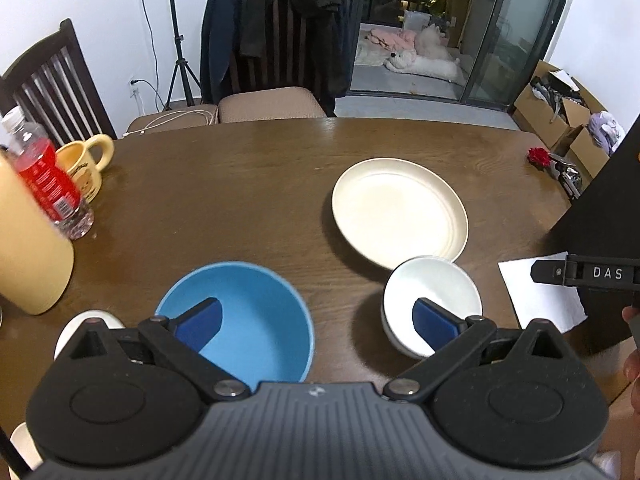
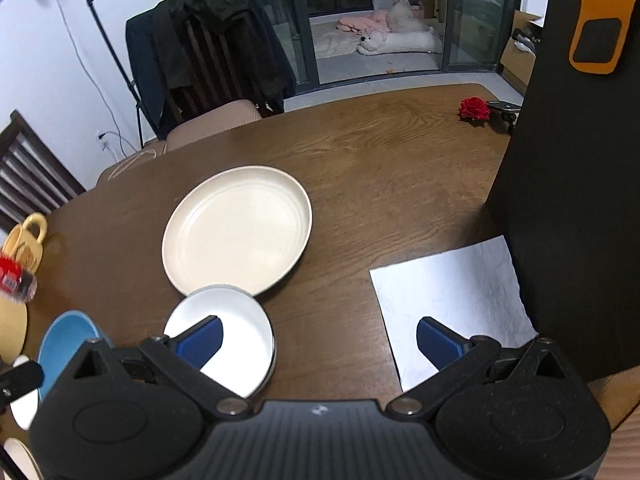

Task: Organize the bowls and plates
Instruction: 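Move both open grippers to the cream plate beyond the white bowl, then close both grippers on the rim of the cream plate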

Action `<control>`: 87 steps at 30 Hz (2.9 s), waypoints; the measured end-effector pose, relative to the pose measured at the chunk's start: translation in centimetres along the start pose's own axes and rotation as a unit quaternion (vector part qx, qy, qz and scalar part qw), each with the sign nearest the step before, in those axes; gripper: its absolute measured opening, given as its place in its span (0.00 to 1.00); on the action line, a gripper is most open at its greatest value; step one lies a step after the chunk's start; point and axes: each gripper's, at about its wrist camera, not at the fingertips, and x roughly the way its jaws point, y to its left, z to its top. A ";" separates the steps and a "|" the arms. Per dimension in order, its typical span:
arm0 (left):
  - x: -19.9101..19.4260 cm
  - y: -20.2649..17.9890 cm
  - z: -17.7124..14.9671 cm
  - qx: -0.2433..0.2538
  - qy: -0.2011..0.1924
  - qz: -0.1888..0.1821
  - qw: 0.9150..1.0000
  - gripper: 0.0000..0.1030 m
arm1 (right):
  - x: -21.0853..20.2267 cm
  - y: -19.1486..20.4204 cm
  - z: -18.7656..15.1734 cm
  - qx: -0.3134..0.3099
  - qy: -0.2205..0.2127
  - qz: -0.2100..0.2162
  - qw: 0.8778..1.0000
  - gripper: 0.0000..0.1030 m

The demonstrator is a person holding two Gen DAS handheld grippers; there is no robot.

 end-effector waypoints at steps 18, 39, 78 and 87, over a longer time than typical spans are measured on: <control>6.2 -2.5 5.6 -0.004 0.016 0.021 1.000 1.00 | 5.3 0.3 4.3 0.013 0.018 0.007 1.000 1.00; 15.0 -2.8 9.9 -0.028 0.086 0.040 0.995 1.00 | 12.4 1.0 8.4 0.010 0.057 0.004 0.998 1.00; 23.8 -2.2 10.3 -0.054 0.143 0.043 0.987 0.44 | 18.6 0.0 9.8 0.028 0.095 0.022 0.995 0.37; 24.5 -2.0 10.4 -0.061 0.138 0.027 0.988 0.24 | 19.1 -0.2 9.7 0.040 0.091 0.033 0.994 0.15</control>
